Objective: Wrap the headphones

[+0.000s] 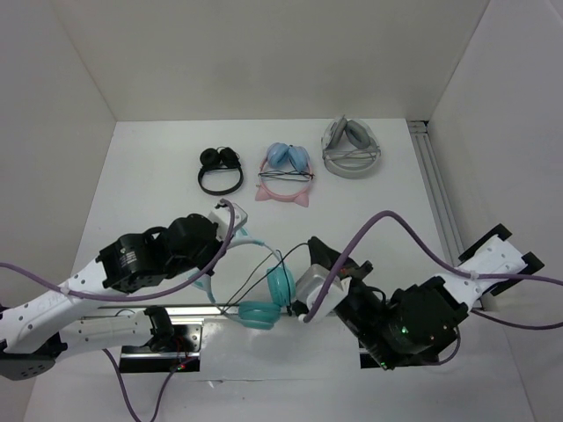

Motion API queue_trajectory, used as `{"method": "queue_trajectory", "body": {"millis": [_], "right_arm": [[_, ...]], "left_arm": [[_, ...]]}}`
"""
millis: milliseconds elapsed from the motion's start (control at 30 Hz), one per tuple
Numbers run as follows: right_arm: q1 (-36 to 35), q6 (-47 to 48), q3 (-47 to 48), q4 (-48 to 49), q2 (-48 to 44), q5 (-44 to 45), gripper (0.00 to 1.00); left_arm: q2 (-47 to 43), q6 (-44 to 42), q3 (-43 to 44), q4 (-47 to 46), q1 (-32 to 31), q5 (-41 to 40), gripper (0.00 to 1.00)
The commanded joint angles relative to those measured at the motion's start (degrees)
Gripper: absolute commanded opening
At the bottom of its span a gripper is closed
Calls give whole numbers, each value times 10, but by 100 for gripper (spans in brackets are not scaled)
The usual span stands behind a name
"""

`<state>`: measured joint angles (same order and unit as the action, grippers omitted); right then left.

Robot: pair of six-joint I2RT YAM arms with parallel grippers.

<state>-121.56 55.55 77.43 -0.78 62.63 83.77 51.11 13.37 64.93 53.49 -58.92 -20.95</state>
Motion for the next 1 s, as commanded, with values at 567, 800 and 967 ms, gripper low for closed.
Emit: {"method": "queue_trajectory", "body": {"millis": [567,800,967], "right_arm": [[75,-37,-55,39,-106,-62,0],[75,69,-68,258,-135,-28,0],[75,87,-21,315,-150,-28,0]], "left_arm": [[12,-53,166,-3,-2,204,0],[7,-59,161,-22,-2,182,0],[25,-34,161,-41,-2,116,0]]}}
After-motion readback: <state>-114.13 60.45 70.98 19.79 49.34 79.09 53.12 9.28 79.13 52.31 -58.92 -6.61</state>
